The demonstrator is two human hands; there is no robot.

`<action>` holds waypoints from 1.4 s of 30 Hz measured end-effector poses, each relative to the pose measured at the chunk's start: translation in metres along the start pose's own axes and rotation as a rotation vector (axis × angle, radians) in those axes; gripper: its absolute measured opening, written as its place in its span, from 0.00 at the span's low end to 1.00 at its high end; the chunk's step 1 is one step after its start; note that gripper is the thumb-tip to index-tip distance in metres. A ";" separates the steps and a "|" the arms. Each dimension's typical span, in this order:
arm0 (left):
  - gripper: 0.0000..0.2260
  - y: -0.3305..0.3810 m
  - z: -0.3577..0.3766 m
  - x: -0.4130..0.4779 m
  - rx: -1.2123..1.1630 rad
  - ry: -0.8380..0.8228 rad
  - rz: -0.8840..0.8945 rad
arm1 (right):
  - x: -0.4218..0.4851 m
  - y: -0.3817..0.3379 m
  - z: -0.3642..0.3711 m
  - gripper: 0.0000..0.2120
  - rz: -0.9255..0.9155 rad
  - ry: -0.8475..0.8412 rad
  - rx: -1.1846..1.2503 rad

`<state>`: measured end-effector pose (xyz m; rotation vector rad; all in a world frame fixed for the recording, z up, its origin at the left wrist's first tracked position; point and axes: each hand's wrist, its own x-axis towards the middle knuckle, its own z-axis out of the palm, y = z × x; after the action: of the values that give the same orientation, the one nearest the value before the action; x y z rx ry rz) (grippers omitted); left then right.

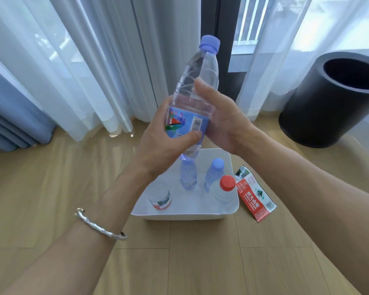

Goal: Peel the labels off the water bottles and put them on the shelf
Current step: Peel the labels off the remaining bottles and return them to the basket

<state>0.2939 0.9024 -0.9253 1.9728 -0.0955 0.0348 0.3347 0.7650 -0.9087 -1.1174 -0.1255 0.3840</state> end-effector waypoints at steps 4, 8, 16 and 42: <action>0.24 0.000 0.007 0.000 0.087 0.071 -0.051 | 0.000 0.006 0.001 0.16 -0.020 0.057 -0.037; 0.24 0.002 0.014 0.001 0.197 0.130 -0.065 | 0.001 0.008 0.005 0.11 -0.074 0.084 -0.102; 0.25 -0.005 0.012 0.002 0.331 0.145 -0.044 | 0.005 0.017 0.004 0.09 -0.072 0.142 -0.105; 0.19 -0.019 0.004 0.008 0.384 0.313 0.047 | 0.012 0.023 -0.008 0.17 0.050 0.311 -0.159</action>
<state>0.3032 0.9056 -0.9440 2.3208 0.0751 0.4188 0.3423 0.7711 -0.9344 -1.3254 0.1485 0.2436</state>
